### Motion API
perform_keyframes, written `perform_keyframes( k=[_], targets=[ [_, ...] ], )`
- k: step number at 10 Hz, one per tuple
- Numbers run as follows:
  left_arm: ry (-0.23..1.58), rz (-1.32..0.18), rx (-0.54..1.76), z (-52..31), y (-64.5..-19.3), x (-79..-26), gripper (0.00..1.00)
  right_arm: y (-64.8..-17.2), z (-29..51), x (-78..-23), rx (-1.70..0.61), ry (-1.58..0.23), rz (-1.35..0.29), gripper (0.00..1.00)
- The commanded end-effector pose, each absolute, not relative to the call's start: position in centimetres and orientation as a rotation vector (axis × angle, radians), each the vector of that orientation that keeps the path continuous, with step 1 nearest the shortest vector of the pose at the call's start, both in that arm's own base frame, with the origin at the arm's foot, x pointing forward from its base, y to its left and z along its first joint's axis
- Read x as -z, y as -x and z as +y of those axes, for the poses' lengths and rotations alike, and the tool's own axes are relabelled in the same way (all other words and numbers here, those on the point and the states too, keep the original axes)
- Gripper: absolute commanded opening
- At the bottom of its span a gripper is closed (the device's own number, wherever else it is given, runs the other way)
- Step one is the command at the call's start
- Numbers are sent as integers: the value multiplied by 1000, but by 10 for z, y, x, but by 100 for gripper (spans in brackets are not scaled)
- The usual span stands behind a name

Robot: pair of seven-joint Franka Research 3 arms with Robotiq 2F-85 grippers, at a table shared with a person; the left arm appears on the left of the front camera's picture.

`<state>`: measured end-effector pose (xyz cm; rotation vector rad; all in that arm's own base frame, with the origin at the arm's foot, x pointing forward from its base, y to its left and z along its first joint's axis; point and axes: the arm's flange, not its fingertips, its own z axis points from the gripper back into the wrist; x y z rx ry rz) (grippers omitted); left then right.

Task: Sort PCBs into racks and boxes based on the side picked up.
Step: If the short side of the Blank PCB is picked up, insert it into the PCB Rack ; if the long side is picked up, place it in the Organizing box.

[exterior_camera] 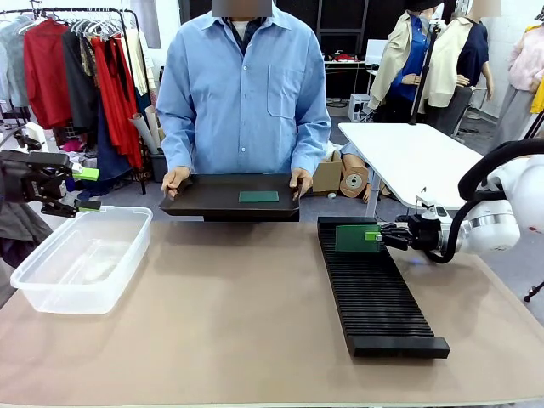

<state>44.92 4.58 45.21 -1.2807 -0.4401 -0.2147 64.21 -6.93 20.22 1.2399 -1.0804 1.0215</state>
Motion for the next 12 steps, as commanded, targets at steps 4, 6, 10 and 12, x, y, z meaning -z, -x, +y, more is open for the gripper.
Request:
perform_keyframes(
  k=[4,6,10,12],
  targets=[
    [1281,-441,213,46,-449,-453,100,-641,-77,-190,-1010,-1208,-1037,0],
    [1281,-441,213,46,-449,-453,100,-642,-78,-190,-1030,-1192,-1040,0],
    [1281,-441,213,46,-449,-453,100,-643,-73,-200,-1019,-1232,-1080,0],
    [1281,-441,213,46,-449,-453,100,-643,-73,-200,-1019,-1232,-1080,0]
  ],
)
